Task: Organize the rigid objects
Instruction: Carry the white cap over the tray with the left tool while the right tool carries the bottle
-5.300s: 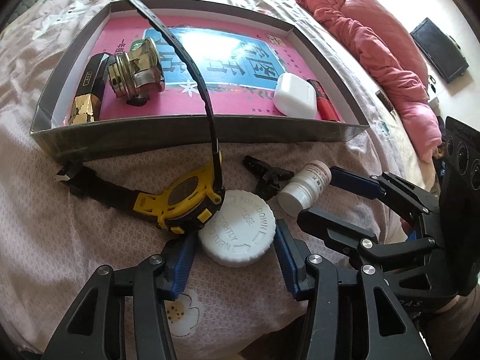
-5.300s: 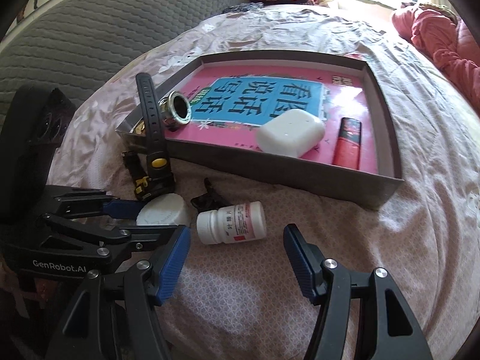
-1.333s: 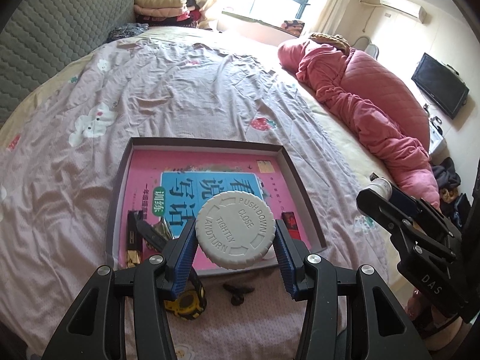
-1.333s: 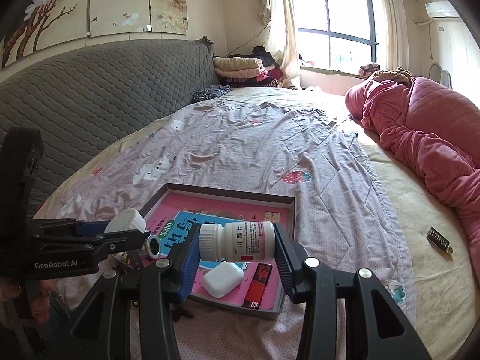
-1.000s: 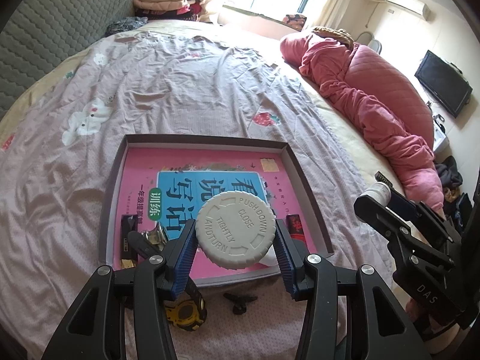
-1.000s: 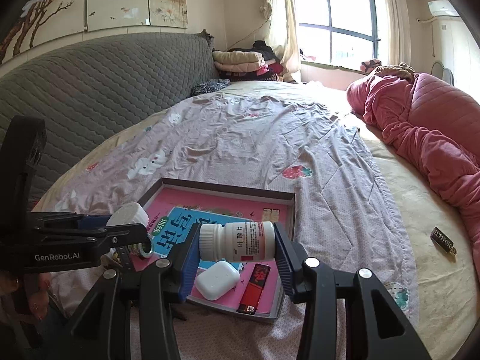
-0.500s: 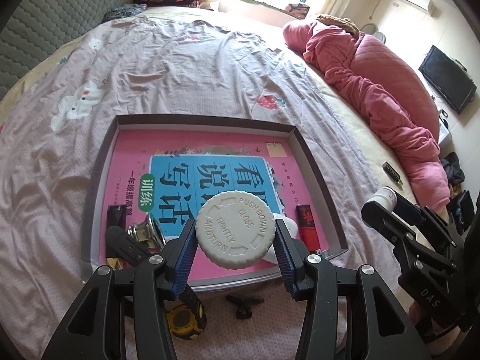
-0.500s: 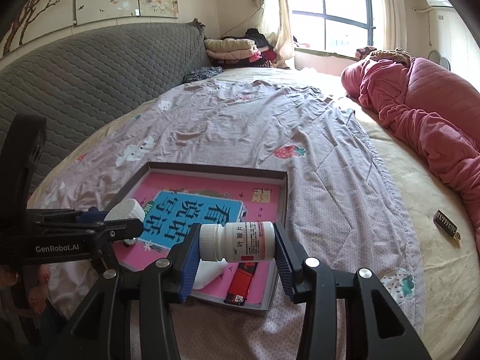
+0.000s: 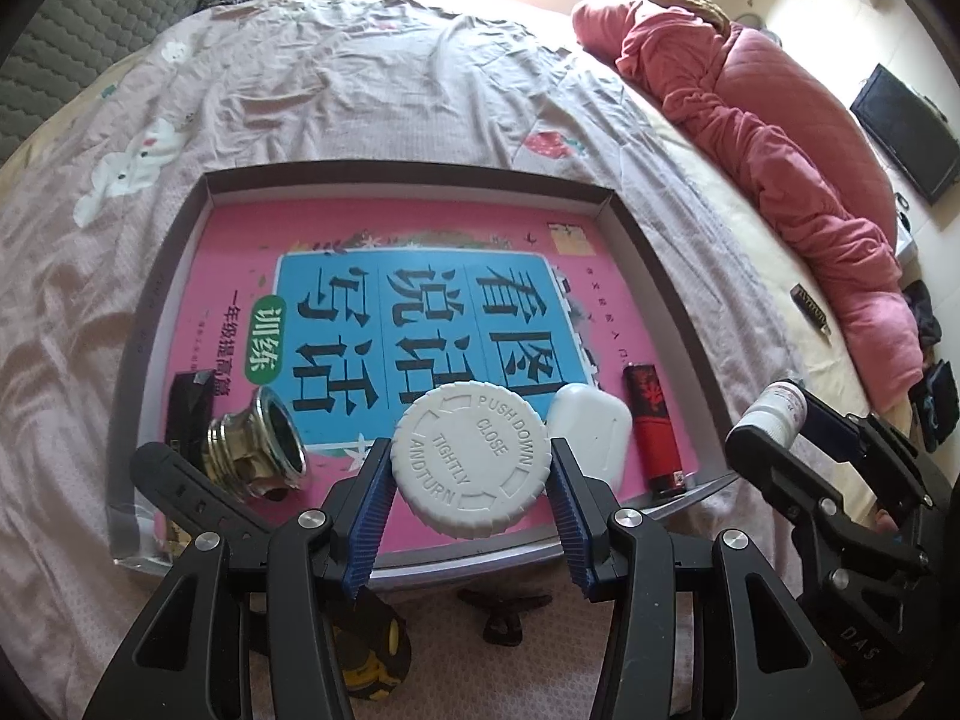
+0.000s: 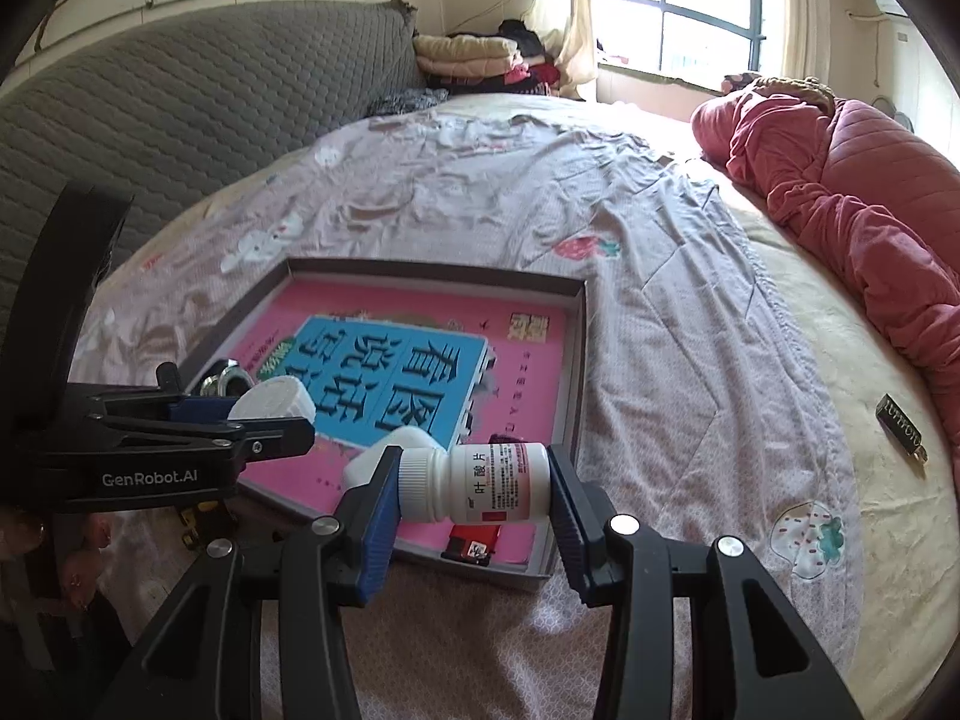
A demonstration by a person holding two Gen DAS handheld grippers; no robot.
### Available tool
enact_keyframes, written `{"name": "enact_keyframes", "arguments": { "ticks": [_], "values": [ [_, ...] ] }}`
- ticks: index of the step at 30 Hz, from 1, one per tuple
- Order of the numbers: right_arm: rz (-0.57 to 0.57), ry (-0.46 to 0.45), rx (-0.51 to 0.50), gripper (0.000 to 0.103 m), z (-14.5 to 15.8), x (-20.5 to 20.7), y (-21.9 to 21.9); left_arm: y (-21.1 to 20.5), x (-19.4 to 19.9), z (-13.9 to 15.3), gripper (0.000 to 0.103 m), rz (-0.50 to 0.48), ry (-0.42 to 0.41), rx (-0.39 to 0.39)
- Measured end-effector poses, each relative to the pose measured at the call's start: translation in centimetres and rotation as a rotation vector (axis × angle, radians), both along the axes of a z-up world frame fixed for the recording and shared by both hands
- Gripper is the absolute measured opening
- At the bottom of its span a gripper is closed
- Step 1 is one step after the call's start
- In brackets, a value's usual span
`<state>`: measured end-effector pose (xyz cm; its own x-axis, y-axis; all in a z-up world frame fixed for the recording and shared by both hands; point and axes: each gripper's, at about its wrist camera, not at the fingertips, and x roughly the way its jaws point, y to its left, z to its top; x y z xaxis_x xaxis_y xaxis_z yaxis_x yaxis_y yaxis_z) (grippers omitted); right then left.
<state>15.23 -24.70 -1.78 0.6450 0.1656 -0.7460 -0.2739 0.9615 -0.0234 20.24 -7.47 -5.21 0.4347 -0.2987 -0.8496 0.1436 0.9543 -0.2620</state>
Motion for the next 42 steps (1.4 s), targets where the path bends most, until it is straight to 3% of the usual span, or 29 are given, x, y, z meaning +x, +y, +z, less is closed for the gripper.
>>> {"name": "enact_keyframes", "arguments": {
  "ticks": [17,25,33,42],
  "values": [
    [0.091,0.138,-0.148,0.046,-3.8,2.3,1.7,-0.4,1.6,-1.8,0.051,-0.018,0.015,0.049],
    [0.132,0.156,-0.206,0.046,-4.4,3.2,2.7,0.1,2.6,-2.1,0.051,-0.009,0.023,0.073],
    [0.167,0.158,-0.189,0.046,-4.8,3.6,4.4,0.5,3.1,-2.1,0.051,-0.010,0.020,0.070],
    [0.177,0.177,-0.143,0.046,-5.2,4.0,5.0,0.1,3.7,-2.3,0.051,-0.017,0.026,0.118]
  ]
}}
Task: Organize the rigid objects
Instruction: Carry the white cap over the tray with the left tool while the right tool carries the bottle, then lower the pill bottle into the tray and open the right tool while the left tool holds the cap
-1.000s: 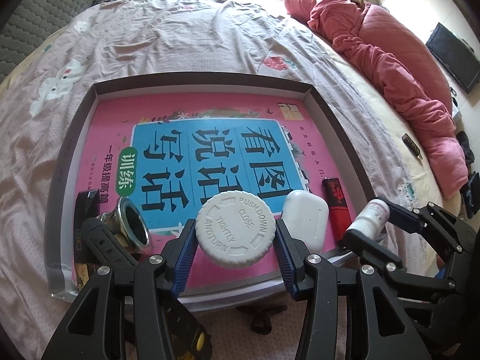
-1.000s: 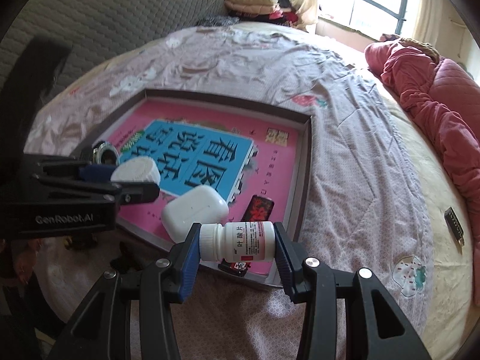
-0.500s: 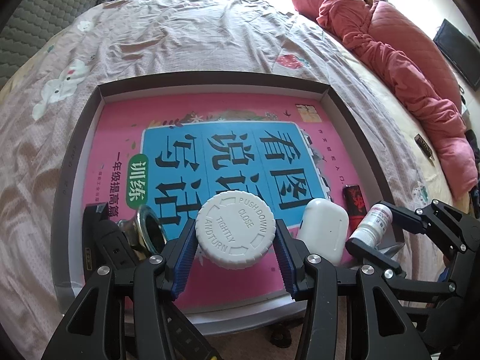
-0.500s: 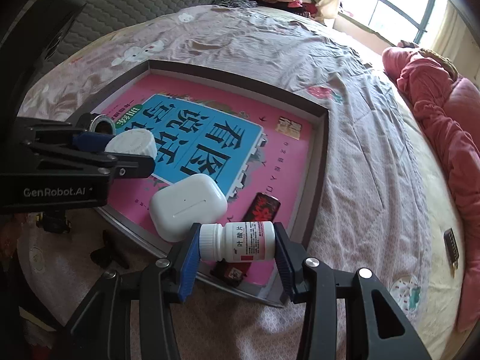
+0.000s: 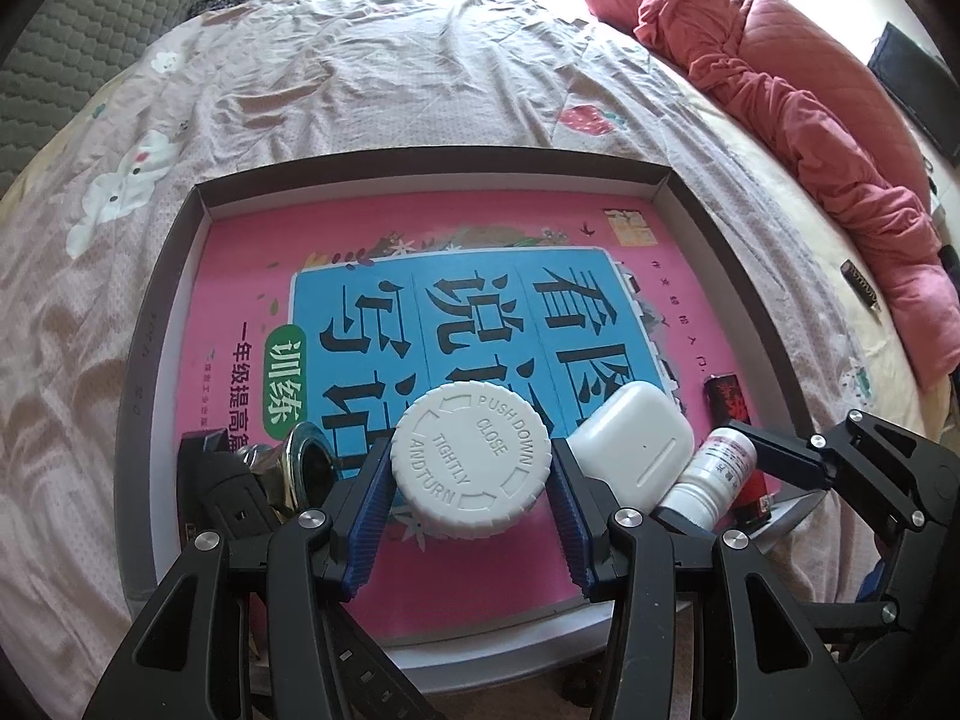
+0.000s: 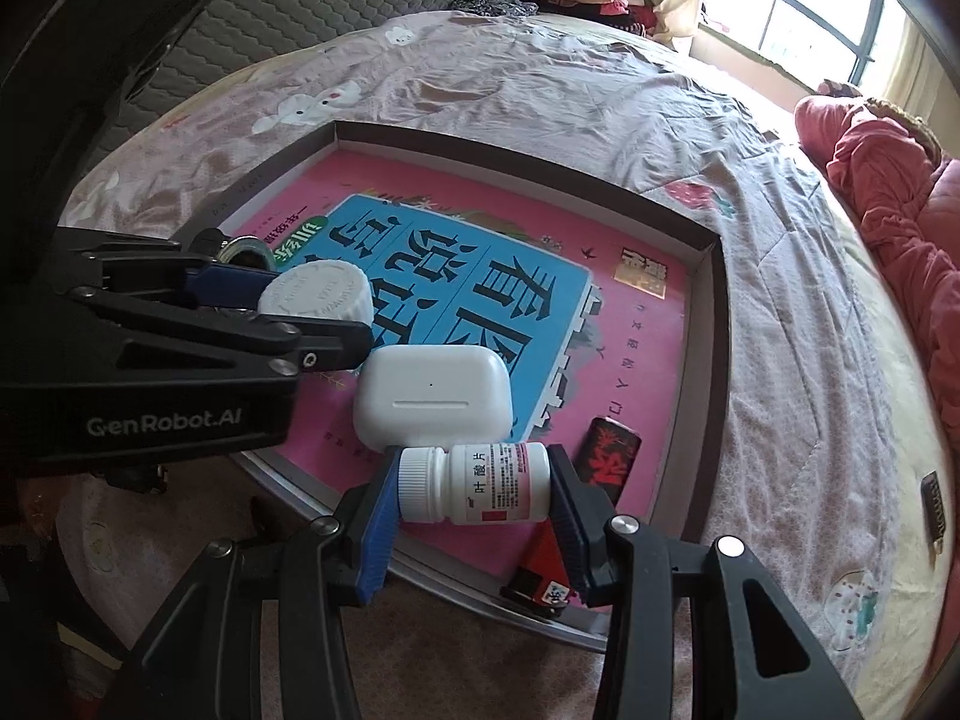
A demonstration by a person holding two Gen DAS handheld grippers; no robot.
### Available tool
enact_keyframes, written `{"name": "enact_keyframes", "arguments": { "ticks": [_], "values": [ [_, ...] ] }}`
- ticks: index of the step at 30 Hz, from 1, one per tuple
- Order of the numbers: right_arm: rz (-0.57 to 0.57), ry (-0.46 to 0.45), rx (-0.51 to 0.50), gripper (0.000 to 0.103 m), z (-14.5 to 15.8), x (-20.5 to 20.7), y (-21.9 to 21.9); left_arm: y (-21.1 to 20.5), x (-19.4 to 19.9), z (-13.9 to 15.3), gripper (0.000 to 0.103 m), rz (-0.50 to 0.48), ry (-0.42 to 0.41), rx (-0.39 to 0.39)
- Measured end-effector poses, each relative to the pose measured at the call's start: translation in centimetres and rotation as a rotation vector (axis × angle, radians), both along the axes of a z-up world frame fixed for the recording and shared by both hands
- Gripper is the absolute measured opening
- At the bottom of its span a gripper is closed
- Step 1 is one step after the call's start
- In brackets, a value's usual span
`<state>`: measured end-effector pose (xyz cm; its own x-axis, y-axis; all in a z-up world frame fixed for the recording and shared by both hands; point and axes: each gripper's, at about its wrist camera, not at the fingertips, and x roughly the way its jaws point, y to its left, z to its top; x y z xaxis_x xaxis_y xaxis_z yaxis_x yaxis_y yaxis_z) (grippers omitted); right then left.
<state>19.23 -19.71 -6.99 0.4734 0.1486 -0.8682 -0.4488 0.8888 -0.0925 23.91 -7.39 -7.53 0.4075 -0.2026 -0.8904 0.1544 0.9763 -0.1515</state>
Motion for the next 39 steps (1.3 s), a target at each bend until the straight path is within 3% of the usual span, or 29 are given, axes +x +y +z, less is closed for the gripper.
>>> {"name": "enact_keyframes", "arguments": {
  "ticks": [11,26,39],
  "values": [
    [-0.001,0.015,0.022,0.046,-0.3,0.3,0.0,-0.8,0.8,-0.5,0.051,-0.028,0.002,0.084],
    [0.001,0.052,0.039,0.046,-0.4,0.6,0.6,-0.7,-0.1,-0.1,0.051,-0.067,0.080,0.056],
    [0.009,0.086,0.029,0.046,-0.5,1.0,0.9,-0.5,-0.3,-0.1,0.051,-0.078,0.097,0.040]
  ]
}}
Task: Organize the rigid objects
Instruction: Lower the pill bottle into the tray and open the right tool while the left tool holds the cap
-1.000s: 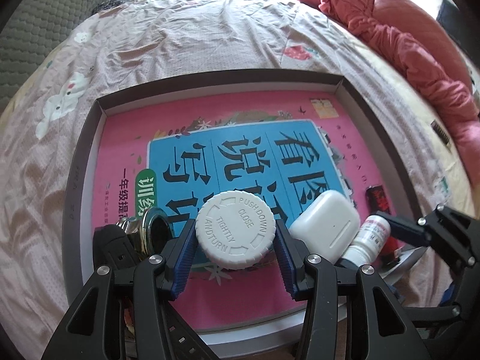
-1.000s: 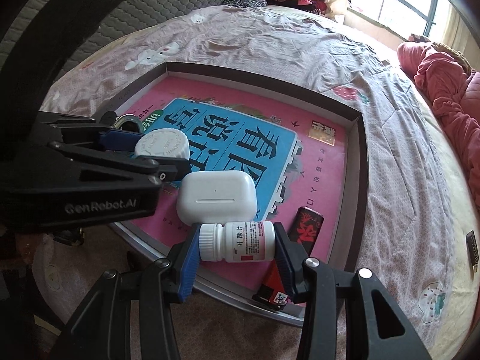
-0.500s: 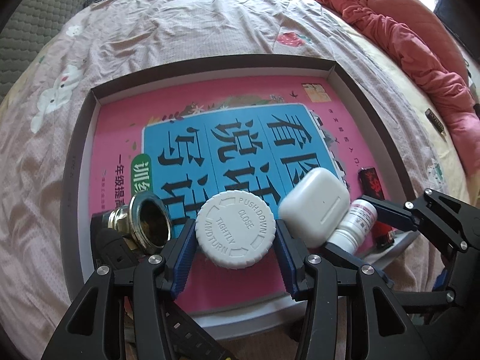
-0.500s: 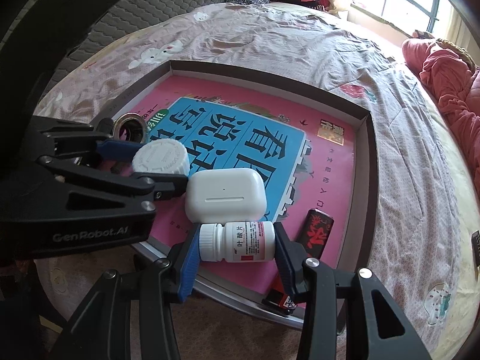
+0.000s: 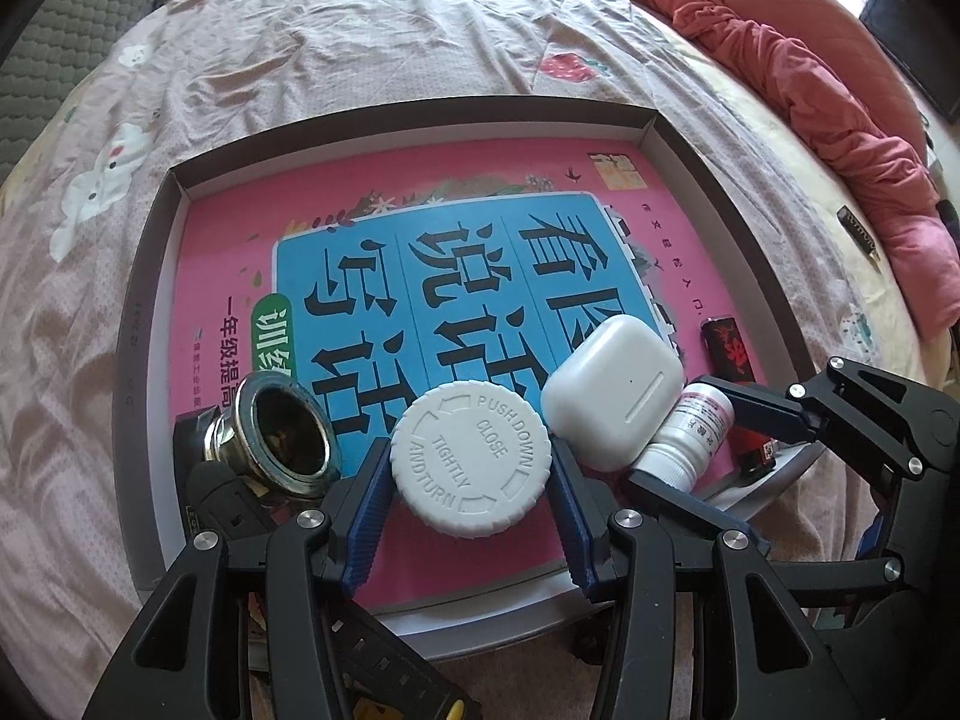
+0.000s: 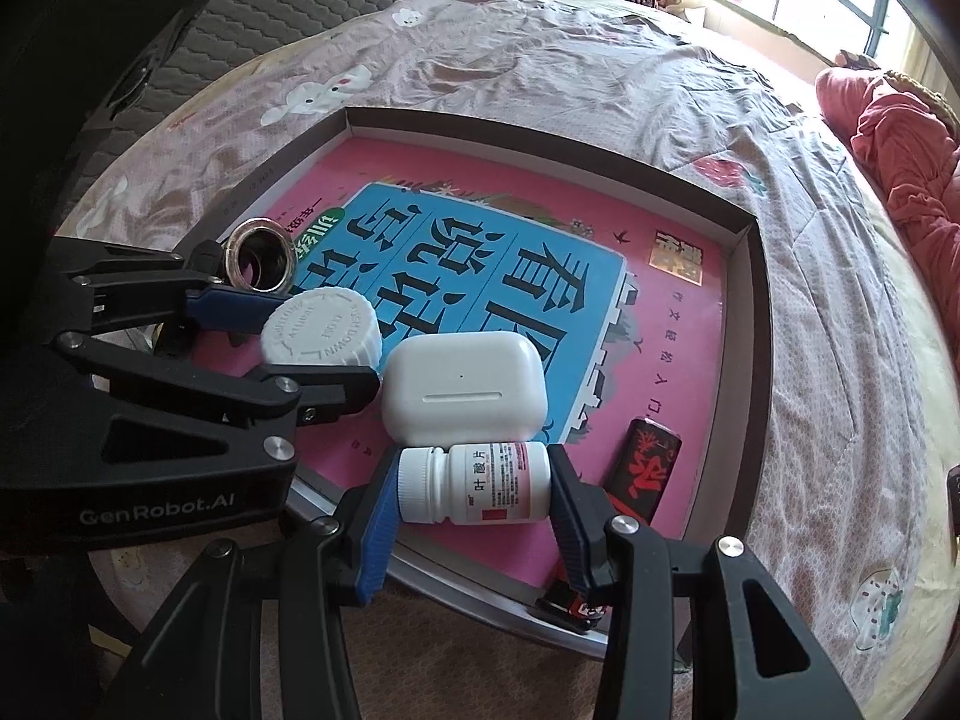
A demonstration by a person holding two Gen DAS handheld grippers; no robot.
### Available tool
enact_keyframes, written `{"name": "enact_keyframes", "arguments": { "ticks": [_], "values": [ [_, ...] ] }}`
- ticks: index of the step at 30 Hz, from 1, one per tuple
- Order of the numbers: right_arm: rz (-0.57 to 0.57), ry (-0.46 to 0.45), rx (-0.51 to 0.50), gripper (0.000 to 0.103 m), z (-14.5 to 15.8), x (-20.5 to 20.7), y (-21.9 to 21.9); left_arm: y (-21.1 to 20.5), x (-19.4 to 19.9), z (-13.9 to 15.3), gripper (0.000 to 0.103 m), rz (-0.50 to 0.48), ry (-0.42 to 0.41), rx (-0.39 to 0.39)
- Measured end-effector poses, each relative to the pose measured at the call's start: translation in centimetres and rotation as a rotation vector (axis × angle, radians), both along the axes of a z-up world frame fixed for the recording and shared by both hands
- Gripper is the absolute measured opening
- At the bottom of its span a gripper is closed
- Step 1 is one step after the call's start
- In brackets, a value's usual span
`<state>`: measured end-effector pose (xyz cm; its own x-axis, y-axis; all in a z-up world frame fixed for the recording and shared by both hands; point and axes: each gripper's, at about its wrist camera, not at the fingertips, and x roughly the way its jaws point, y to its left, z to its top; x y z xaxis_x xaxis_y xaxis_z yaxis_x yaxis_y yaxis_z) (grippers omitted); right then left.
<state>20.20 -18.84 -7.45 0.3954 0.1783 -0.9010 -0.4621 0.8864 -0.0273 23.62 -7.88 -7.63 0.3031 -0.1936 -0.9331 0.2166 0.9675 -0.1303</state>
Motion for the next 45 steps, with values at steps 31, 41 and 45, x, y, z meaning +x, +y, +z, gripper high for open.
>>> {"name": "enact_keyframes", "arguments": {
  "ticks": [31,41,45],
  "values": [
    [-0.056,-0.074,-0.040,0.062,1.2,-1.3,-1.6,-0.6,0.1,-0.1,0.051,-0.025,0.024,0.058],
    [-0.142,-0.107,0.024,0.063,2.6,-2.9,-3.9,-2.0,0.0,-0.2,0.051,-0.069,0.030,0.093],
    [-0.174,-0.116,0.050,0.063,3.1,-3.3,-4.6,-2.1,0.0,-0.4,0.051,-0.073,0.026,0.097]
  ]
}}
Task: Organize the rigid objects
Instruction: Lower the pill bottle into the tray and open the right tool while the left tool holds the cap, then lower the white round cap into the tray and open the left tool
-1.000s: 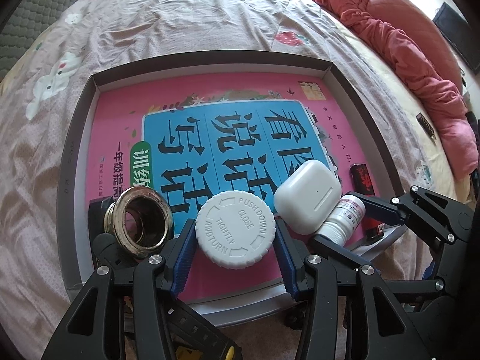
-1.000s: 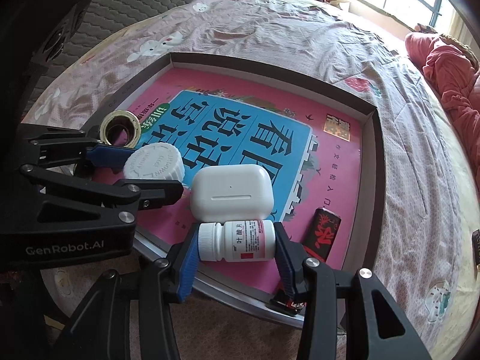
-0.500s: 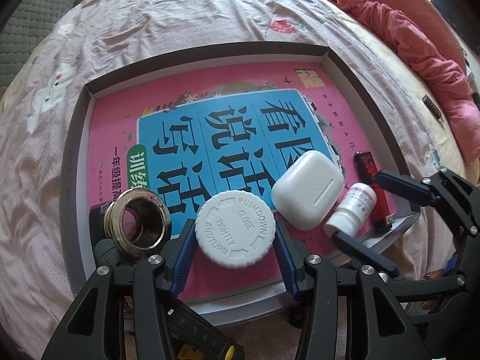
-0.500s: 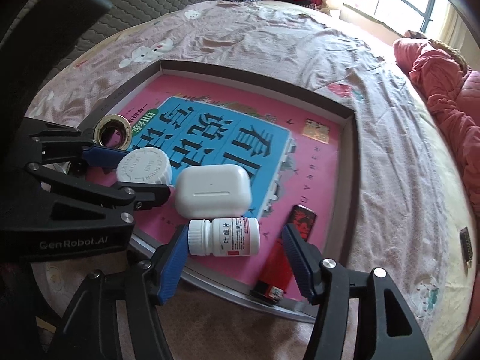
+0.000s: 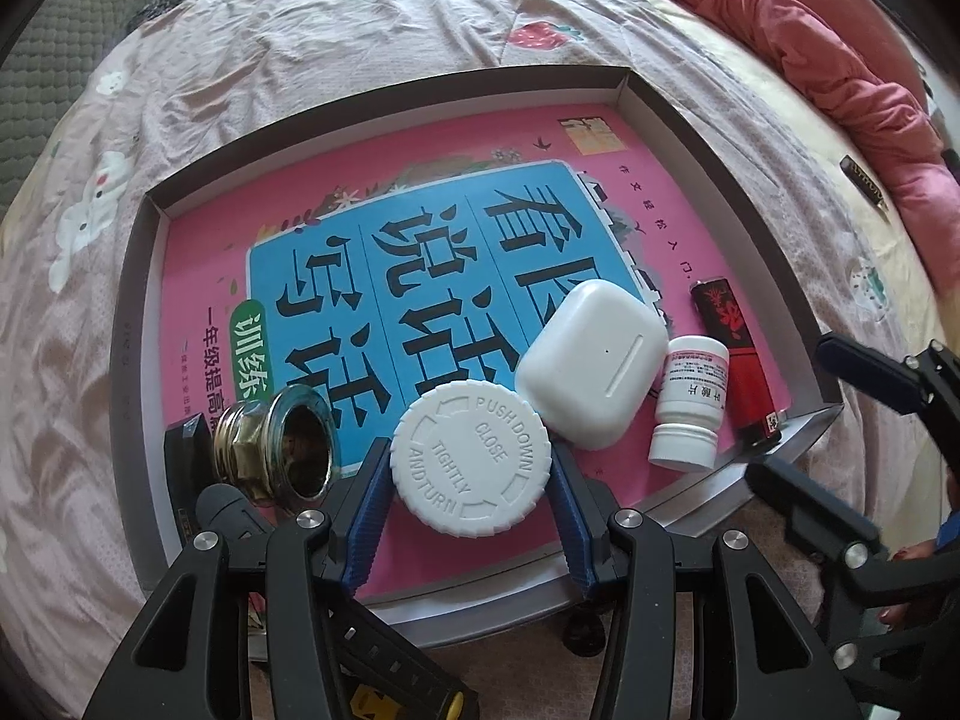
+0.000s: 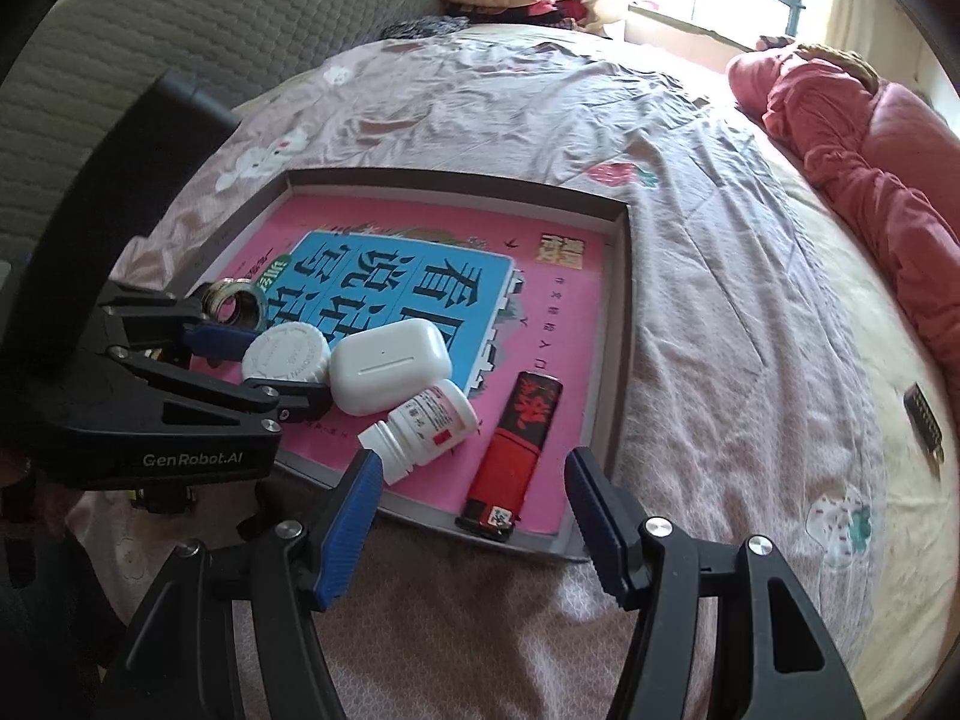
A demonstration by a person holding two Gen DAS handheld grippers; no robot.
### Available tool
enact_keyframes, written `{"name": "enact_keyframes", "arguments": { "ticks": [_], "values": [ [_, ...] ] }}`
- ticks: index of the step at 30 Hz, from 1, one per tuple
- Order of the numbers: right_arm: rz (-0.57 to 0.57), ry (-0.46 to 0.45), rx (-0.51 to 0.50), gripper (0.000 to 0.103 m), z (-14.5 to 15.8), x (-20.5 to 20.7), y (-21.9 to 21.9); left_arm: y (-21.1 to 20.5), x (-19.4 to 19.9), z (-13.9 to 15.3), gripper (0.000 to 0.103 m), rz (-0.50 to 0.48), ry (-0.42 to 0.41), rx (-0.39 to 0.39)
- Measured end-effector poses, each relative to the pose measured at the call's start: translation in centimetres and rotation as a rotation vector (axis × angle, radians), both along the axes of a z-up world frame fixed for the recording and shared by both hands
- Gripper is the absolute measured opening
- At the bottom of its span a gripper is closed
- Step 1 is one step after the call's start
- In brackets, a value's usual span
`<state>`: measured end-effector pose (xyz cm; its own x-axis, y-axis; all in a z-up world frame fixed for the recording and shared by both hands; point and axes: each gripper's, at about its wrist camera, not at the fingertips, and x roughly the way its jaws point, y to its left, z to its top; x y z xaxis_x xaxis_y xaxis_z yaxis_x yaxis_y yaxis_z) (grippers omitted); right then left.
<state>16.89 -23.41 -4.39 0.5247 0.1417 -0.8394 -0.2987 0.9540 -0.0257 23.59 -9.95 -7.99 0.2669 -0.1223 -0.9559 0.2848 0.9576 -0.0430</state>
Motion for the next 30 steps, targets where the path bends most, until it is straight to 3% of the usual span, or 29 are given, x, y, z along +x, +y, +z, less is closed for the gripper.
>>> {"name": "enact_keyframes", "arguments": {
  "ticks": [24,30],
  "values": [
    [-0.051,-0.047,0.039,0.063,1.3,-1.1,0.1,2.0,-0.8,0.1,0.056,0.074,0.041,-0.154],
    [-0.066,-0.055,0.049,0.063,1.6,-1.2,-0.3,2.0,-0.8,0.1,0.057,0.079,0.035,-0.159]
  ]
}}
